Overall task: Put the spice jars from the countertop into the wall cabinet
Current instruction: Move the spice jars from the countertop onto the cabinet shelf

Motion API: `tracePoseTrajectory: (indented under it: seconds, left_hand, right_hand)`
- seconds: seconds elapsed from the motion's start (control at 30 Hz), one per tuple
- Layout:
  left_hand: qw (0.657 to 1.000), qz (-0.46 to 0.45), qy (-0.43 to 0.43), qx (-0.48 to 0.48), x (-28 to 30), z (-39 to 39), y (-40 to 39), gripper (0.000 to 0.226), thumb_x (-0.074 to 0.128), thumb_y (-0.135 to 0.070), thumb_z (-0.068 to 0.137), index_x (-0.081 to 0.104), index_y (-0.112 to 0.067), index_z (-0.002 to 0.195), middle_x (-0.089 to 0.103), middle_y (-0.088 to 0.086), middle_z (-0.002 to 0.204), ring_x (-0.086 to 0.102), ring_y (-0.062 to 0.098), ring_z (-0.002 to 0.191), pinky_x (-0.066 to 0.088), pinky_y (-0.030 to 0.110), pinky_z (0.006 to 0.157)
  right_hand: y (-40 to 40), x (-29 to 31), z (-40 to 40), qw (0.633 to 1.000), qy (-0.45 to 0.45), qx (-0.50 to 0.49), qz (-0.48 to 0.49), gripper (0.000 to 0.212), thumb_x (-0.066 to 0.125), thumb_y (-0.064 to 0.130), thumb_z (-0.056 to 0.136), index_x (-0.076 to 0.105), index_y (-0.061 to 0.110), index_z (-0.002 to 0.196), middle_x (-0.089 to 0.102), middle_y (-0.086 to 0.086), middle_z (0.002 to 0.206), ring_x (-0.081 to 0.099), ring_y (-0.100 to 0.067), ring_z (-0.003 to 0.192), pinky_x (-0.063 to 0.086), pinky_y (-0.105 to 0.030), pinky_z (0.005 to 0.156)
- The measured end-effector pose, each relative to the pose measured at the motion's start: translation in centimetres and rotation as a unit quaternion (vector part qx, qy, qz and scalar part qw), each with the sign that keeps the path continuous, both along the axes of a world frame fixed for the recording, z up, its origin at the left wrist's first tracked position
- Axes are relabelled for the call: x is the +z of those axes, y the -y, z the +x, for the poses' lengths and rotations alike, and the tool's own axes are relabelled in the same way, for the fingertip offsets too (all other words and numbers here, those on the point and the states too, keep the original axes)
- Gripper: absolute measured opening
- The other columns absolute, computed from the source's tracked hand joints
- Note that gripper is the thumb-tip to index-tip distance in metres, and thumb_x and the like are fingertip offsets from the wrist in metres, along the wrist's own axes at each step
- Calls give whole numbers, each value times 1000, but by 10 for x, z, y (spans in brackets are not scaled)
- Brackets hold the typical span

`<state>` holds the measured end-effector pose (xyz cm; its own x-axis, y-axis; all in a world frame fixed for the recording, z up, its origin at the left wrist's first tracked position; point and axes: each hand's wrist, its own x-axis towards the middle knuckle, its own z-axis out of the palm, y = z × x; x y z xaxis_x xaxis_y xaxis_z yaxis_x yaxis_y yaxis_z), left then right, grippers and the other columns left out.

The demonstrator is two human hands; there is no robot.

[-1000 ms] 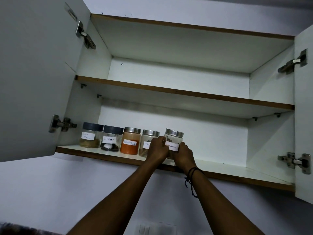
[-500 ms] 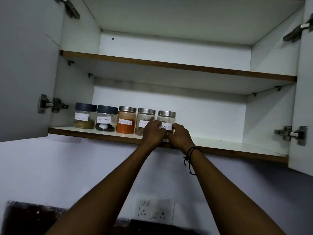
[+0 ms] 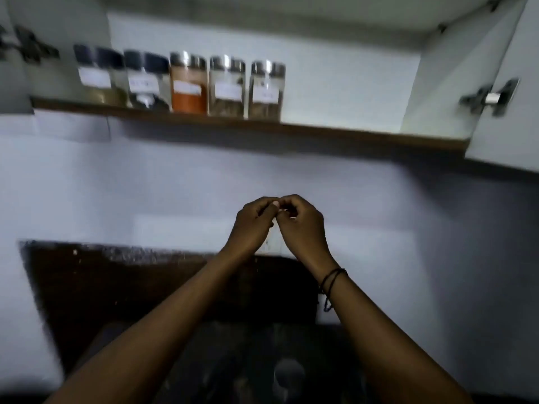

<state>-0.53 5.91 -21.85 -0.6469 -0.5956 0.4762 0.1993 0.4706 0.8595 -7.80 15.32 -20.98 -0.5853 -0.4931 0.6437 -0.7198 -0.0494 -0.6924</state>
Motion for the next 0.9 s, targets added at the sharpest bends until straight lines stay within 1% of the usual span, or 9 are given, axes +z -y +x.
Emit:
tracePoseTrajectory:
  seconds: [0.17, 0.3, 0.37, 0.43, 0.5, 0.63, 0.7, 0.77, 0.9]
  left_hand:
    - [996, 11, 89, -16, -112, 2, -26, 32, 42, -18, 103, 71, -13, 116, 74, 4, 113, 68, 12, 104, 52, 26, 94]
    - [980, -13, 195, -39, -208, 8, -47, 31, 41, -16, 103, 72, -11, 101, 73, 5, 96, 67, 13, 85, 51, 29, 76]
    - [966, -35, 247, -65, -247, 12, -55, 32, 39, -17, 104, 68, -15, 90, 69, 1, 86, 64, 4, 74, 47, 26, 67]
    - [946, -76, 300, -96, -279, 15, -61, 30, 41, -14, 103, 70, -11, 95, 72, 8, 94, 67, 12, 83, 50, 29, 75]
    - [933, -119, 321, -107, -302, 15, -64, 26, 45, -12, 101, 69, -6, 109, 70, 14, 112, 65, 24, 101, 48, 31, 90]
    - [915, -127, 365, -116, -326, 8, -66, 38, 43, -17, 103, 50, -8, 139, 53, 13, 142, 49, 25, 132, 38, 39, 112]
    - [912, -78, 386, -116, -333, 7, -68, 46, 41, -23, 105, 37, -12, 149, 42, 15, 152, 42, 24, 140, 32, 43, 118]
    - [924, 17, 364, -118, -336, 5, -71, 46, 43, -28, 104, 32, -26, 148, 43, 14, 152, 47, 15, 131, 34, 43, 117]
    - [906, 181, 368, -110, -339, 2, -70, 67, 50, -24, 100, 16, -20, 157, 41, 15, 153, 51, 25, 128, 47, 26, 90]
  right_hand:
    - [-17, -124, 8, 993, 50, -37, 101, 22, 51, 12, 89, 63, 19, 105, 64, 0, 107, 59, -10, 95, 44, -16, 84]
    - [-42, -222, 17, 976, 78, -67, 192, 17, 53, 10, 89, 62, 18, 101, 61, -1, 101, 59, -15, 92, 41, -12, 72]
    - [-57, -261, 23, 962, 84, -79, 247, 12, 52, 14, 92, 62, 14, 99, 61, -6, 100, 60, -21, 91, 48, -24, 73]
    - [-71, -293, 26, 944, 66, -86, 312, 17, 52, 17, 92, 63, 10, 102, 62, -13, 105, 59, -29, 96, 48, -39, 82]
    - [-82, -312, 27, 919, 41, -90, 382, 27, 52, 18, 92, 61, 8, 115, 59, -16, 116, 55, -34, 106, 44, -39, 90]
    - [-90, -327, 29, 884, 83, -73, 455, 44, 54, 25, 91, 44, 12, 132, 43, -18, 132, 44, -36, 120, 40, -42, 102]
    - [-90, -331, 29, 878, 91, -63, 465, 50, 57, 27, 89, 38, 13, 134, 41, -17, 134, 45, -35, 120, 42, -41, 100]
    - [-87, -335, 27, 878, 93, -56, 466, 56, 59, 30, 90, 34, 13, 138, 42, -17, 137, 48, -33, 120, 45, -42, 98]
    - [-80, -343, 24, 886, 94, -83, 447, 54, 56, 28, 94, 31, 16, 140, 43, -16, 138, 51, -30, 119, 47, -41, 97]
